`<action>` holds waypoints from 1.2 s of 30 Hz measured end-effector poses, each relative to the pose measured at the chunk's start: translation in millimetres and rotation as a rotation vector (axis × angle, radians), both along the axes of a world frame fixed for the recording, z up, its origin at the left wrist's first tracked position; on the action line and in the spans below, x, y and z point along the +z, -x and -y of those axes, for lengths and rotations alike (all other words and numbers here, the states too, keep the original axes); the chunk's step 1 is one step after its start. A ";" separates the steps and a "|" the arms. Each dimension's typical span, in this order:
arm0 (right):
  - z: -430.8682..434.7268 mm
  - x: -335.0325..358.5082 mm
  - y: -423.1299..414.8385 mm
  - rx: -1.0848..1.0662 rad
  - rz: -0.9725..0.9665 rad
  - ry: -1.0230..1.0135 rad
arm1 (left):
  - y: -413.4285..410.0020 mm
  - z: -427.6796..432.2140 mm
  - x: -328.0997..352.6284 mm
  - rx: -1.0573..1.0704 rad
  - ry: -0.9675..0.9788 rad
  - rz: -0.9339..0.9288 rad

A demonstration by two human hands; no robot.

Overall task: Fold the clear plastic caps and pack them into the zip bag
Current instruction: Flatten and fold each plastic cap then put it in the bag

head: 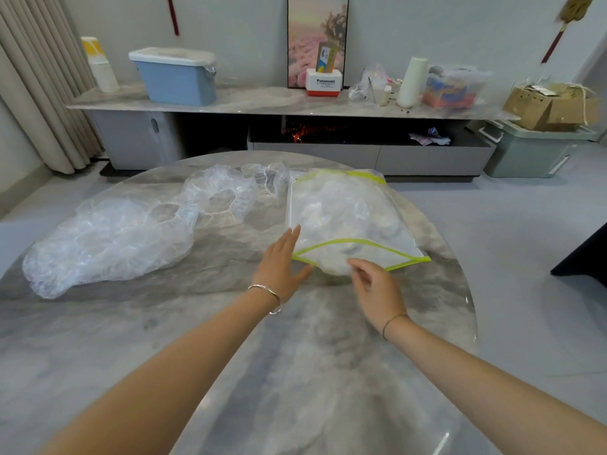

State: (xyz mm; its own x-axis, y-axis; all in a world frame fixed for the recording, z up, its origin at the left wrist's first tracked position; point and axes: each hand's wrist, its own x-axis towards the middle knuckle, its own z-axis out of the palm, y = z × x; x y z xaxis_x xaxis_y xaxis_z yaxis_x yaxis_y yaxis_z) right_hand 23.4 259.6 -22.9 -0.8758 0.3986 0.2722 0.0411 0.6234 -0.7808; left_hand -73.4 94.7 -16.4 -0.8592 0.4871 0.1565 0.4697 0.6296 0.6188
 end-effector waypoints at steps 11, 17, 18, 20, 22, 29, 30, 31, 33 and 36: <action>1.5 -23.0 112.2 0.409 0.229 -0.813 | 30.5 -4.8 -20.0 0.001 0.014 -0.155; 8.0 -19.4 160.1 0.339 0.510 -1.023 | 21.6 -5.3 -17.4 -0.038 -0.027 -0.213; 9.7 -19.6 165.4 0.328 0.522 -1.009 | 22.2 -4.5 -17.8 -0.037 -0.013 -0.197; 10.7 -19.5 166.6 0.311 0.506 -0.966 | 26.4 -1.8 -19.6 -0.038 -0.001 -0.178; 10.1 -20.6 155.9 0.304 0.464 -0.929 | 31.0 3.0 -20.2 -0.044 0.067 -0.150; -11.8 -32.9 73.3 0.372 0.318 -0.913 | 47.5 68.0 -24.7 0.214 0.338 -0.314; -14.5 -36.2 63.8 0.374 0.348 -0.933 | 55.5 83.2 -29.2 0.295 0.400 -0.318; -13.8 -39.0 53.6 0.390 0.335 -0.944 | 58.9 100.2 -29.2 0.370 0.439 -0.297; -11.6 -40.0 37.2 0.417 0.285 -0.974 | 61.9 126.9 -28.7 0.473 0.465 -0.219; -3.2 -36.9 19.4 0.435 0.267 -1.026 | 61.9 149.4 -27.0 0.506 0.607 -0.078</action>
State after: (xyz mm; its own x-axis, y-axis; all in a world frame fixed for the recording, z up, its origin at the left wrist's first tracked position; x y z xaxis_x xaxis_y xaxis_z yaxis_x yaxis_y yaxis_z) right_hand 4.0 262.8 -59.8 -0.9638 -0.2547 0.0790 -0.2461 0.9636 0.1050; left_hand -135.3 -54.7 -43.4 -0.9965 0.0599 0.0581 0.0643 0.9950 0.0764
